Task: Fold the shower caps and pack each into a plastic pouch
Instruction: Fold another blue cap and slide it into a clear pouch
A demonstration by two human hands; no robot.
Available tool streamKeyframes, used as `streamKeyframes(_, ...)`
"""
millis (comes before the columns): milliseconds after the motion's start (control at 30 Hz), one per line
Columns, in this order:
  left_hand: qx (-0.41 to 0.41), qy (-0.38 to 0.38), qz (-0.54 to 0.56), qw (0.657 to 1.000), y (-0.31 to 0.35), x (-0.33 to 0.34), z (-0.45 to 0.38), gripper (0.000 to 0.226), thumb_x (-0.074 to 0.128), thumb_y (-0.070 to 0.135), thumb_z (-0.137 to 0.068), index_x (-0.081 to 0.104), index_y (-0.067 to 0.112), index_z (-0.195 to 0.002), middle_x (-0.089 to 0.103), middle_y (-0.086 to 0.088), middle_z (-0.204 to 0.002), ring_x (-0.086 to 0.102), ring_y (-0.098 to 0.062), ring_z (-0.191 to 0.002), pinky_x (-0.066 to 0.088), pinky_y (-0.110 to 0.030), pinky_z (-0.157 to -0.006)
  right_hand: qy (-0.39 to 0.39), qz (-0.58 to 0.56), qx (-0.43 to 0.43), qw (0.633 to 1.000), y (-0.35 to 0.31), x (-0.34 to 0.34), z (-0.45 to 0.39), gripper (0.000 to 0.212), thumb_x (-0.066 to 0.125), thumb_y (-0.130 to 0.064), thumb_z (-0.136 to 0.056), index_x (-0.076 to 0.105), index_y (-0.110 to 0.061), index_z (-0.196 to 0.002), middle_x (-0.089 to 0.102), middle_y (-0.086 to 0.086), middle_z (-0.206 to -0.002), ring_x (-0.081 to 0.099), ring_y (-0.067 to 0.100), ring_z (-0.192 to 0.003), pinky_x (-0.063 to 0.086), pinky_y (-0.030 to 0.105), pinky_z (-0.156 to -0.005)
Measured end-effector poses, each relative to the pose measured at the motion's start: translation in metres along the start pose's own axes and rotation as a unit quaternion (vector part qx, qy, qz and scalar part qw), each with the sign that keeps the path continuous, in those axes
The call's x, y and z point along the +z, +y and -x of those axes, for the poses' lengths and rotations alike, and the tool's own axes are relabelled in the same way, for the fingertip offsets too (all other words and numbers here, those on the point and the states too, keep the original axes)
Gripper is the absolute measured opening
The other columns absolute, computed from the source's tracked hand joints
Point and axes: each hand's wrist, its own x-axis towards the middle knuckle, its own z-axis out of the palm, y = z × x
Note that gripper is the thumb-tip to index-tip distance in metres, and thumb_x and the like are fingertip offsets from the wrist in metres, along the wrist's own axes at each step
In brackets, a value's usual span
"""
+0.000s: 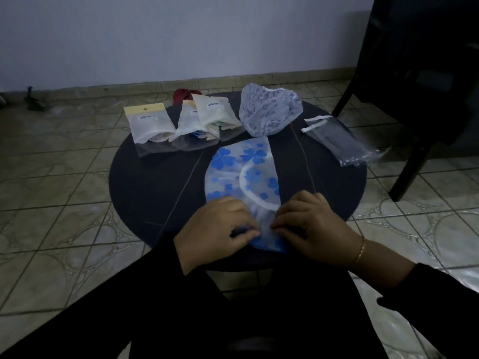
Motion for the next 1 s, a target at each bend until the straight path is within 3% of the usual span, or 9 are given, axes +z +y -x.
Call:
streamKeyframes(167, -0.034, -0.057, 0.014, 0.998, -0.004, -0.003, 0.007, 0.039, 0.06, 0.063, -0.076, 0.073, 0.032, -0.095, 0.059, 0.015, -0.089, 0.054, -0.003, -0.081, 0.05, -0.032, -0.068, -0.028, -0.004, 0.016, 0.999, -0.002, -0.002, 0.014, 0.044, 0.049, -0.064, -0.081, 0.068, -0.033, -0.105, 0.062, -0.018, -0.106, 0.047, 0.007, -0.098, 0.037, 0.032, -0.075)
streamKeyframes(267, -0.005, -0.044, -0.028, 0.999, -0.001, -0.002, 0.007, 0.038, 0.057, 0.06, -0.079, 0.075, 0.029, -0.093, 0.058, 0.011, -0.081, 0.054, -0.007, -0.074, 0.05, -0.033, -0.057, -0.038, 0.009, 0.017, 0.999, -0.005, -0.002, 0.019, 0.053, 0.048, -0.07, -0.077, 0.066, -0.034, -0.111, 0.061, -0.018, -0.109, 0.046, 0.007, -0.1, 0.036, 0.031, -0.077)
streamKeyframes(467, 0.007, 0.025, -0.073, 0.997, 0.002, 0.01, 0.011, 0.032, 0.052, 0.044, -0.089, 0.076, 0.024, -0.083, 0.06, 0.009, -0.071, 0.053, -0.012, -0.067, 0.042, -0.026, -0.058, -0.005, 0.014, 0.041, 0.999, -0.01, 0.003, 0.021, 0.049, 0.049, -0.065, -0.077, 0.064, -0.033, -0.111, 0.064, -0.017, -0.103, 0.047, 0.007, -0.096, 0.034, 0.029, -0.075)
streamKeyframes(667, -0.068, 0.02, -0.025, 0.997, 0.005, 0.009, 0.013, 0.041, 0.055, 0.061, -0.08, 0.075, 0.025, -0.084, 0.061, 0.014, -0.07, 0.052, -0.007, -0.07, 0.044, -0.022, -0.061, 0.085, -0.003, 0.096, 0.992, -0.014, 0.011, 0.014, 0.038, 0.048, -0.056, -0.08, 0.072, -0.029, -0.091, 0.067, -0.017, -0.085, 0.045, 0.002, -0.083, 0.031, 0.029, -0.073)
streamKeyframes(800, -0.13, 0.038, 0.007, 0.991, 0.004, 0.009, 0.009, 0.039, 0.056, 0.063, -0.075, 0.071, 0.028, -0.078, 0.056, 0.019, -0.066, 0.049, -0.001, -0.07, 0.037, -0.011, -0.065, 0.131, -0.055, 0.161, 0.977, -0.014, 0.015, 0.008, 0.041, 0.049, -0.063, -0.076, 0.073, -0.031, -0.081, 0.065, -0.019, -0.076, 0.043, -0.001, -0.079, 0.028, 0.032, -0.076)
streamKeyframes(933, -0.207, 0.03, 0.065, 0.976, 0.007, 0.007, 0.008, 0.023, 0.068, 0.052, -0.076, 0.064, 0.033, -0.089, 0.061, 0.013, -0.071, 0.054, -0.001, -0.075, 0.04, -0.013, -0.068, 0.111, -0.117, 0.258, 0.953, -0.02, 0.011, 0.003, 0.027, 0.068, -0.047, -0.078, 0.07, -0.032, -0.1, 0.048, -0.02, -0.073, 0.038, -0.011, -0.079, 0.03, 0.031, -0.091)
streamKeyframes(1000, -0.222, 0.022, 0.075, 0.972, 0.009, 0.006, 0.006, 0.023, 0.068, 0.048, -0.077, 0.061, 0.033, -0.093, 0.061, 0.01, -0.072, 0.054, -0.002, -0.076, 0.04, -0.015, -0.069, 0.102, -0.116, 0.27, 0.95, -0.021, 0.013, 0.0, 0.028, 0.068, -0.046, -0.078, 0.063, -0.037, -0.105, 0.056, -0.018, -0.077, 0.047, -0.005, -0.086, 0.028, 0.028, -0.087)
